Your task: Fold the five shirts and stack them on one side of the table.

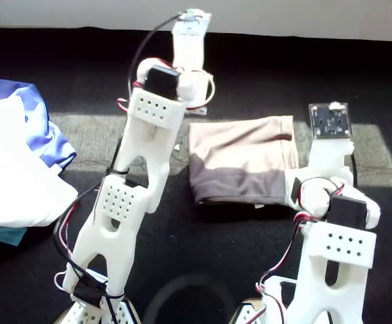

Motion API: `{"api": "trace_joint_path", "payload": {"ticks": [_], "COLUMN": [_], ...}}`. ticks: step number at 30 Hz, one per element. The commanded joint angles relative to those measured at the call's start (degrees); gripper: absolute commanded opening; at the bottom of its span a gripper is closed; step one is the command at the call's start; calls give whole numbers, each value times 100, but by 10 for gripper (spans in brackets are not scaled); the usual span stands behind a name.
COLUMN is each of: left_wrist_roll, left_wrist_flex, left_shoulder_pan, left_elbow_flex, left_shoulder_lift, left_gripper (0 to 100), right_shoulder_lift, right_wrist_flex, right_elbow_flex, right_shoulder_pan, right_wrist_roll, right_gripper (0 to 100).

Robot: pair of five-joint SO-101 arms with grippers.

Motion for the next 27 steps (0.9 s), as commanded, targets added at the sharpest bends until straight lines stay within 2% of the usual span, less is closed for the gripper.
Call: {"api": "trace_joint_path", "payload": {"ticks": [1,6,12,16,20,27], "left_wrist_roll": [-185,-484,-492,-492,-510,-1380], "left_wrist_flex": [44,18,-105,-1020,-2092,-4273], "left_shoulder_pan": [-101,-119,-629,-1200,-1596,-1666], "left_elbow_flex": [699,3327,6554,8673,10352,12743], "left_shoulder_lift": [-1130,-2809,-4312,-4813,-5429,-6343], "left_gripper": [9,9,9,9,9,9], "right_shoulder_lift": [1007,2668,4338,5358,6308,7327], "right_wrist_flex": [330,857,848,848,725,743], "right_elbow_flex": [-1042,-2589,-3908,-4532,-5051,-5578], "right_shoulder_pan": [22,-4,-154,-497,-549,-716], "right_wrist_roll": [-387,-835,-879,-1020,-1433,-1442], "right_gripper": [165,294,303,312,387,402]}}
